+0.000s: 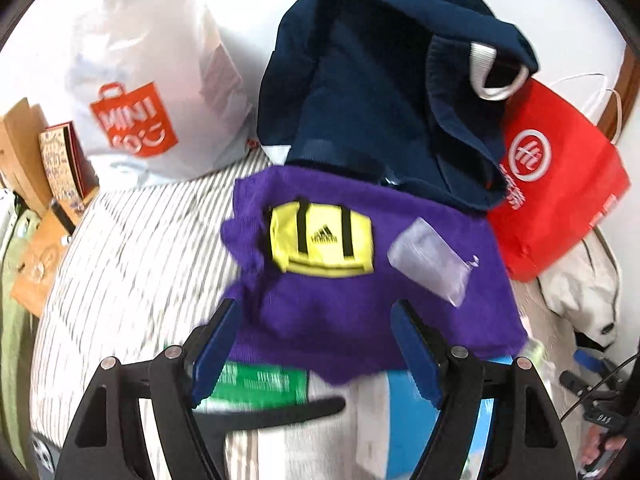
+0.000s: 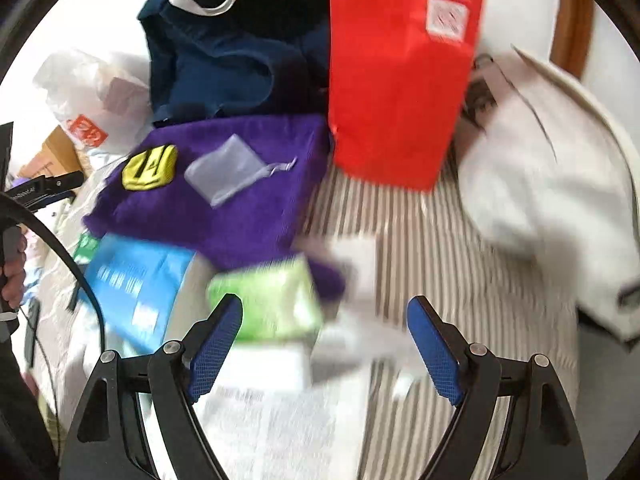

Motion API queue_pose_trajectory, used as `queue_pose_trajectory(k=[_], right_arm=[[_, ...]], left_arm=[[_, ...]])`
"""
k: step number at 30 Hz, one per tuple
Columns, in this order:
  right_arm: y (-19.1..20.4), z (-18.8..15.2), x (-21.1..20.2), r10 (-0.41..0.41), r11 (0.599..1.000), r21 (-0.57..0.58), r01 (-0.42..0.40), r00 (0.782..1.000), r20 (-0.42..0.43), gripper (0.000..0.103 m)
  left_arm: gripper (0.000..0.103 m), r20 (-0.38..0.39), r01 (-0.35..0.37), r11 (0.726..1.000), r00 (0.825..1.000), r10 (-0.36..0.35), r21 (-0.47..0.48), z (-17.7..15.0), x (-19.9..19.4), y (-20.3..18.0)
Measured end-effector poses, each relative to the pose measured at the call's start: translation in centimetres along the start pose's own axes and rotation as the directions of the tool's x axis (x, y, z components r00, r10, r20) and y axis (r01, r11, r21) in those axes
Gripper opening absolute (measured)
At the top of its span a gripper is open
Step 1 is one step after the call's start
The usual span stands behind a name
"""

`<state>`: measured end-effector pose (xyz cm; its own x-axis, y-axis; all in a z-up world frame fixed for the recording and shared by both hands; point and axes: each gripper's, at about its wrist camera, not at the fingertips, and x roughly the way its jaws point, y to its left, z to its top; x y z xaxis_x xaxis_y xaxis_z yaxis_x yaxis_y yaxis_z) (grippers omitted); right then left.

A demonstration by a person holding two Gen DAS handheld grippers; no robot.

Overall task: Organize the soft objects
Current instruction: 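Grasp white sponge with right tool while left tool reaches toward black watch strap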

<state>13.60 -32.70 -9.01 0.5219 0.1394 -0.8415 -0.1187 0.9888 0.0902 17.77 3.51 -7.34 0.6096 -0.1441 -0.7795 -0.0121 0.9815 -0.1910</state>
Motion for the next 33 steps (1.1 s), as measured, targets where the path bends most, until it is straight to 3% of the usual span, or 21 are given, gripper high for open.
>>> queue_pose_trajectory(k=[4,9,14,17,19,26,33], right_arm=[[1.0,-3.2,-0.7,0.057,0.998,0.004,-0.057,0.998,0.007,0.084],[4.5,-5.5,-0.6,0.067,0.995,-0.078,-0.063,0.997,0.043,0.085],[6.0,-6.1,1.0,-0.022,0.991,-0.13,0.031,0.997,0.073,0.089],[5.9,-6.1,2.8,-0.027,0.994,-0.105,0.031,0.999,0.038,0.089],[5.7,-6.0,3.7,-0.009,0.997,-0.079,0.012,0.999,0.037,0.08],[5.2,-6.4,2.0,0.05,0.999,-0.018,-0.049,0.995,0.081,0.08],[5.3,-6.2,-0.7,0.071,0.997,-0.014,-0.07,0.991,0.109,0.08]], left_arm=[[0.076,-0.005,0.014,1.0,1.0,-0.014,-0.007,-2.5,-1.7,-0.1],[0.076,-0.017,0.049,0.998,0.999,-0.049,-0.039,-5.1,-3.2,0.6],[0.076,-0.026,0.02,0.999,0.999,-0.021,-0.05,-6.9,-4.6,2.2],[0.076,-0.037,0.005,0.997,0.999,-0.008,-0.072,-8.0,-4.9,3.6],[0.076,-0.041,0.002,0.996,0.999,-0.005,-0.089,-9.1,-5.1,4.6],[0.076,-0.08,-0.065,0.992,0.995,0.056,-0.104,-11.5,-3.3,7.0],[0.076,-0.068,-0.085,0.994,0.995,0.08,-0.074,-10.4,-0.2,7.3]])
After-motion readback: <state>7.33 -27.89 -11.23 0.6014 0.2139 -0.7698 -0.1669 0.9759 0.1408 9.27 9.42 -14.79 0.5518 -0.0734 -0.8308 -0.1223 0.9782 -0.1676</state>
